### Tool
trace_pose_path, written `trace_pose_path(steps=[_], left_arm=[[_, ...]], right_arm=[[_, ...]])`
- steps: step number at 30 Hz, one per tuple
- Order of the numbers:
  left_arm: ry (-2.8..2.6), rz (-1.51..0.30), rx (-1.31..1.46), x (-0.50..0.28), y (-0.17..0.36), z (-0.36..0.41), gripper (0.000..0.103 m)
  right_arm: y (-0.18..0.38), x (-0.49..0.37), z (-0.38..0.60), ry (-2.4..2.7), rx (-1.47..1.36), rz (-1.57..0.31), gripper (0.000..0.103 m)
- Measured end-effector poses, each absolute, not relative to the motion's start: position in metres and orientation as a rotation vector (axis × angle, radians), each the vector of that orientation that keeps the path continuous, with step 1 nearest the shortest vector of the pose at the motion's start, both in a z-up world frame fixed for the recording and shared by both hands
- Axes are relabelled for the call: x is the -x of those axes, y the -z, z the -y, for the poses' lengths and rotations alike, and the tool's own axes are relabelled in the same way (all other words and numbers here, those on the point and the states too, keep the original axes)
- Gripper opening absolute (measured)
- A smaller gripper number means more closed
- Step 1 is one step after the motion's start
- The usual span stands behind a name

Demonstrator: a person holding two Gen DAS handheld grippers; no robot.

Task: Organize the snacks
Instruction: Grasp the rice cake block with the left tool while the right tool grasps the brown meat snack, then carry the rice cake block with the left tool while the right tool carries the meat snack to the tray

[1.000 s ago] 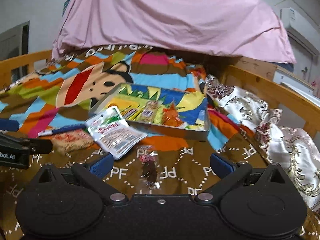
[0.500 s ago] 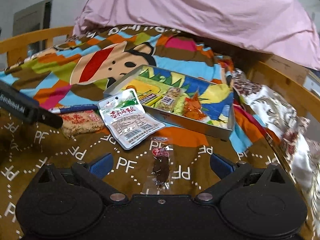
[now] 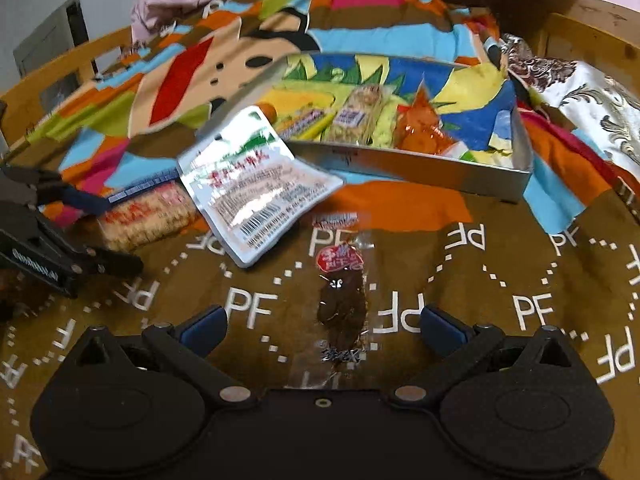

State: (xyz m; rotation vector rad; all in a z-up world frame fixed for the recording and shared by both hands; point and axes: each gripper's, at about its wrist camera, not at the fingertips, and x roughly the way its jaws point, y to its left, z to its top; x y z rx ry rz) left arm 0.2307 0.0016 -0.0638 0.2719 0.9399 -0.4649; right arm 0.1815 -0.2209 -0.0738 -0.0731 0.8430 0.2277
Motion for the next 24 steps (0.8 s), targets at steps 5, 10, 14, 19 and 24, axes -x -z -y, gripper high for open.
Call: trace_pose_path(steps=[5,10,14,19,24], left_arm=[[0.461,-0.961,-0.234,-0.243,0.070,-0.004,0.102],[0.435,-0.991,-0.203,-0.251,0.078,-0.004,0.100],[0.447,-0.976,-0.186,-0.248,0.076,-0.004,0.093],[0.477,-0.970,-0.172,-0.242,0.073,0.000,0.085],[0.510,-0.971,-0.165,-0.233,0.070,0.007,0.084]], right_arm=[[0.085,-0.200,0.224,-0.215,0.059,-0.862,0.102],[0.086,-0.203,0.228,-0.205,-0.022,-0.850,0.102],[0.084,-0.201,0.225,-0.198,-0.007,-0.834,0.090],[0.082,-0.197,0.219,-0.187,0.019,-0.828,0.065],[0.078,-0.190,0.211,-0.214,0.022,-0.845,0.050]])
